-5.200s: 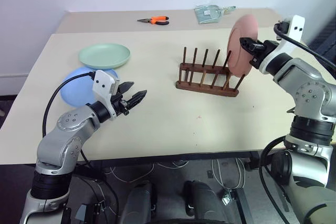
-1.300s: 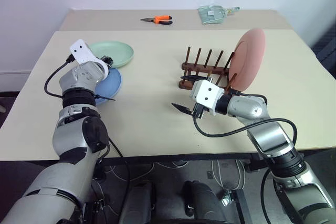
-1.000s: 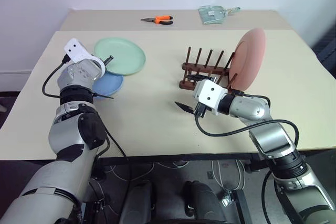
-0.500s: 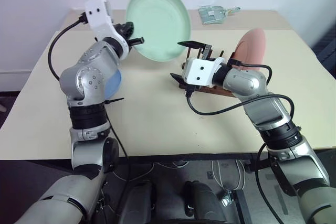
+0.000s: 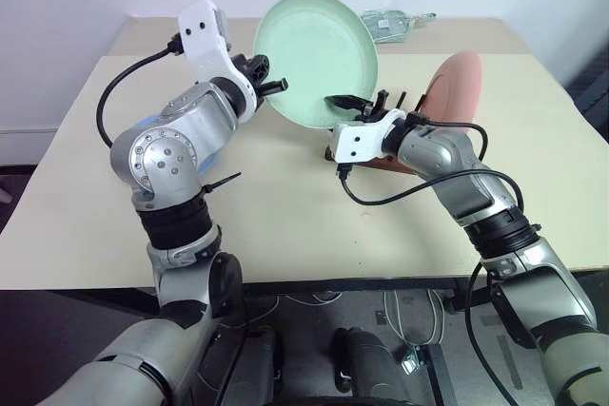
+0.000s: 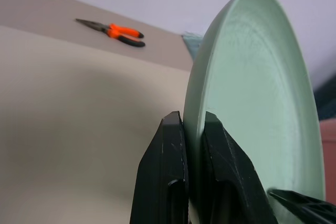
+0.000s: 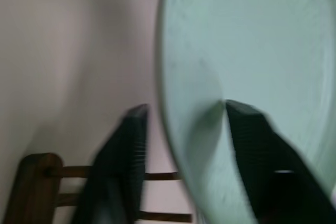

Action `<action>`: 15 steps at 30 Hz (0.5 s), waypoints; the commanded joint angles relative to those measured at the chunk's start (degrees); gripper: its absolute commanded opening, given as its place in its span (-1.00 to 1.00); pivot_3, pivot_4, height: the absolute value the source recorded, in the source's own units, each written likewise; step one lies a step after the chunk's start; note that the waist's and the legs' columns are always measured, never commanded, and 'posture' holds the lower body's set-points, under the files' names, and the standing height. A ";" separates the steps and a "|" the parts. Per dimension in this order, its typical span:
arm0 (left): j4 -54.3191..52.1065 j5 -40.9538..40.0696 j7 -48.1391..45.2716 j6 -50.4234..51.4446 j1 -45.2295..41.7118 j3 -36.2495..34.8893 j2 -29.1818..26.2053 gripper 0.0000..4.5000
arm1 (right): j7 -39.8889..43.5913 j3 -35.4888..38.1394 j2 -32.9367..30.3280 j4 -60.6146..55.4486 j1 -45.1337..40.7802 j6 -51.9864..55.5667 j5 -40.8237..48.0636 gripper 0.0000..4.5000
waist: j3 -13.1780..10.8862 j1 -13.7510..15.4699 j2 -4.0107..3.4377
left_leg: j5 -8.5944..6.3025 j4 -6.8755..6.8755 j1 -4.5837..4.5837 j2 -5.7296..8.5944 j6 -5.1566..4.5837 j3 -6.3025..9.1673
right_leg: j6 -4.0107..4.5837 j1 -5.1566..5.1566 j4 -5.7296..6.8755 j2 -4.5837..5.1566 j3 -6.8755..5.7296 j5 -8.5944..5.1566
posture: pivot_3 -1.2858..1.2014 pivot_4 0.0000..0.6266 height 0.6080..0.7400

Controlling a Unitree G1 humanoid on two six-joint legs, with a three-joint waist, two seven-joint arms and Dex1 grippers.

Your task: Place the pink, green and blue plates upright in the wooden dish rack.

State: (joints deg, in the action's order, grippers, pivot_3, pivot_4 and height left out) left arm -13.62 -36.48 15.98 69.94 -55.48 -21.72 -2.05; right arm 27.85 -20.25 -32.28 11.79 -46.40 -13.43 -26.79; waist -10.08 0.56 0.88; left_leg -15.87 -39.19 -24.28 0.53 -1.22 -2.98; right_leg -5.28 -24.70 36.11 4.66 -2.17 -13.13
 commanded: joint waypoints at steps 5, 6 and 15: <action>-0.59 -4.07 0.55 -7.06 -4.39 -6.84 3.43 -0.53 | -1.71 3.27 -0.26 -3.83 0.14 -0.17 -0.91 -1.00 | 0.00 0.14 0.00 | 0.02 0.00 0.01 -0.01 0.03 0.01 | 0.00 0.02 -0.01 -0.02 -0.01 0.00 | 0.03 -0.52 1.00; 0.17 -3.63 0.80 -9.82 -5.51 -8.04 2.93 -0.30 | -1.76 3.59 -0.49 -4.59 0.69 0.20 -1.00 -1.00 | -0.01 0.14 0.01 | 0.02 -0.01 0.01 -0.01 0.03 0.01 | 0.00 0.02 -0.01 -0.01 -0.01 0.00 | 0.03 -0.52 1.00; 12.18 13.71 -6.85 -26.69 2.29 1.20 -16.13 0.11 | -0.94 23.67 7.70 -24.01 5.87 28.69 22.14 -1.00 | 0.02 -0.29 -0.06 | 0.07 0.11 0.15 -0.09 0.12 -0.10 | 0.01 0.04 0.03 -0.15 0.05 0.00 | 0.03 -0.52 1.00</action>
State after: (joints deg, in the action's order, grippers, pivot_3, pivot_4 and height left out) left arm -2.18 -23.70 10.97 45.09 -53.80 -22.64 -18.49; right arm 27.17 -1.51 -26.61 -5.36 -38.99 8.22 -12.09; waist -10.07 0.27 0.83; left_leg -15.80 -39.11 -24.14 0.41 -1.10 -3.07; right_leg -5.27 -24.65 36.15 4.51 -2.12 -13.13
